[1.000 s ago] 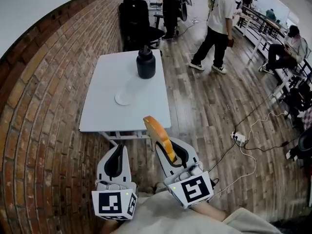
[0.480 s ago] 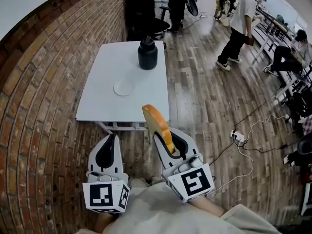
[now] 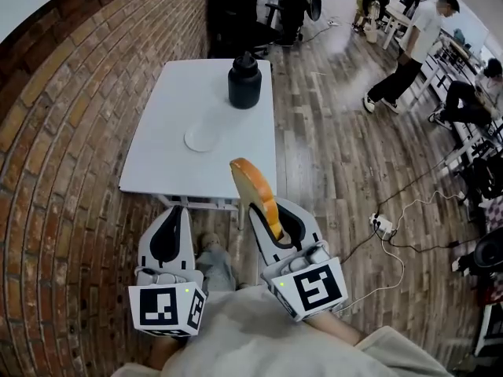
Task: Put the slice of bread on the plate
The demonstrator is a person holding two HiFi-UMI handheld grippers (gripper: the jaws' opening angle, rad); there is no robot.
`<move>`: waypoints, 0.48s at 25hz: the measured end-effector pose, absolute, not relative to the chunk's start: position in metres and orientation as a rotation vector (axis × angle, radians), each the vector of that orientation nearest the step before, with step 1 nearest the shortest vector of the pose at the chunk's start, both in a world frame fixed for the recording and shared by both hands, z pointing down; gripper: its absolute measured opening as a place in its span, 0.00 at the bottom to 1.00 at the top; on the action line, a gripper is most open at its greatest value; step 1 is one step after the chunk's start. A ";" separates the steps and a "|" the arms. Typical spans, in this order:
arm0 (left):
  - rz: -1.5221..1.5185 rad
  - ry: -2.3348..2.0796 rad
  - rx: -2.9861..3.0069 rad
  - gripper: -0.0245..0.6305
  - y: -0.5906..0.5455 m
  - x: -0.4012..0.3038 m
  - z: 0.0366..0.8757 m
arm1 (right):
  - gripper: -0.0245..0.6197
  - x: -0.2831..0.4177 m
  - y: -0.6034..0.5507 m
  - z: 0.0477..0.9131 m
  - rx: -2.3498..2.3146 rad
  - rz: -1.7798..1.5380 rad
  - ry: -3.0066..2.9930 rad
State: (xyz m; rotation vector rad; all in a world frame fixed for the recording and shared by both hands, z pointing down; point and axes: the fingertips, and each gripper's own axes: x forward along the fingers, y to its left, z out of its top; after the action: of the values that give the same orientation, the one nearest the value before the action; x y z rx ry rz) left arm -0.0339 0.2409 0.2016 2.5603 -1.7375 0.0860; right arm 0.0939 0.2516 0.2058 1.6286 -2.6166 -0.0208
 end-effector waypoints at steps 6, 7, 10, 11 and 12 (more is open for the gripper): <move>0.075 -1.715 2.560 0.07 0.192 -0.042 0.206 | 0.19 0.085 0.205 0.206 1.625 -0.041 -2.603; 0.077 -1.706 2.560 0.07 0.181 -0.043 0.207 | 0.19 0.083 0.194 0.206 1.626 -0.039 -2.598; 0.079 -1.673 2.557 0.07 0.145 -0.049 0.212 | 0.19 0.076 0.158 0.207 1.632 -0.027 -2.577; 0.080 -1.663 2.556 0.07 0.133 -0.051 0.213 | 0.19 0.073 0.146 0.207 1.632 -0.025 -2.571; 0.082 -1.655 2.556 0.07 0.121 -0.053 0.214 | 0.19 0.070 0.134 0.208 1.632 -0.021 -2.565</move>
State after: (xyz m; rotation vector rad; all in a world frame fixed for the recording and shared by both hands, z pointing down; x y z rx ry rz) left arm -0.0530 0.1209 0.2141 2.5565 -1.6551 0.0822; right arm 0.0697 0.1343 0.2079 1.6323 -2.5647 -0.0212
